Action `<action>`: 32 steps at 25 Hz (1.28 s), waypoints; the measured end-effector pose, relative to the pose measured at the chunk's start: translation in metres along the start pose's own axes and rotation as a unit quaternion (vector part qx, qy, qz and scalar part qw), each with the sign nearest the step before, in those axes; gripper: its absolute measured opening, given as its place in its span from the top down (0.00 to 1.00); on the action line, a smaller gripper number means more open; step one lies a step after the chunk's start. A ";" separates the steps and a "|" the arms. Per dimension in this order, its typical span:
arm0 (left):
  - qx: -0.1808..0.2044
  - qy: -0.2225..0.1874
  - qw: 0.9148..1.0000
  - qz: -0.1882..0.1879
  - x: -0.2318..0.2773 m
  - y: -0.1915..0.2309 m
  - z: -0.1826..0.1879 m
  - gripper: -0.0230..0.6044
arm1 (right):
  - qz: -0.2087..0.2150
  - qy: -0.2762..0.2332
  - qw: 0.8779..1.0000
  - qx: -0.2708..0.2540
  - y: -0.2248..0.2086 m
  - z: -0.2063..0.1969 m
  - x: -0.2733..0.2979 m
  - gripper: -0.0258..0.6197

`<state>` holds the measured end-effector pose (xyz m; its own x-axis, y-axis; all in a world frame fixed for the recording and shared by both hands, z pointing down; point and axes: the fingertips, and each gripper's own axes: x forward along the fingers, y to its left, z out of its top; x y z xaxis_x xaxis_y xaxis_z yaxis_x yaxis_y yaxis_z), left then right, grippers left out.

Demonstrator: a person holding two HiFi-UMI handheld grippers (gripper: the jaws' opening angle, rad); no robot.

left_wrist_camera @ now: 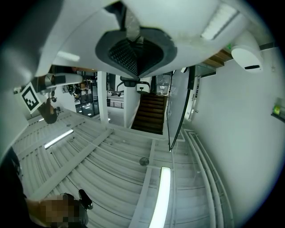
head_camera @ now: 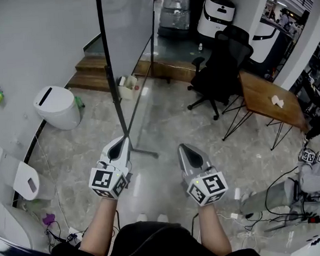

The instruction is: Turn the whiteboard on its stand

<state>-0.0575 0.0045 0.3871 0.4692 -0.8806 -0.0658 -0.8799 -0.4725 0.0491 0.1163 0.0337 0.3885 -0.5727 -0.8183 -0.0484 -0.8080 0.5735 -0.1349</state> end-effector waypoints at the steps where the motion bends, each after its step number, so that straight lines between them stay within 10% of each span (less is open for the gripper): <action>1: 0.000 0.000 1.000 0.000 -0.001 -0.002 -0.001 0.96 | 0.000 0.001 1.000 -0.002 -0.002 -0.002 -0.002 0.95; 32: -0.007 0.007 1.000 -0.011 0.053 -0.052 -0.031 0.96 | -0.005 0.002 1.000 -0.014 -0.059 -0.002 -0.030 0.95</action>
<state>0.0154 -0.0185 0.4115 0.4892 -0.8706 -0.0533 -0.8686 -0.4918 0.0611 0.1803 0.0244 0.3999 -0.5655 -0.8236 -0.0433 -0.8168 0.5666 -0.1084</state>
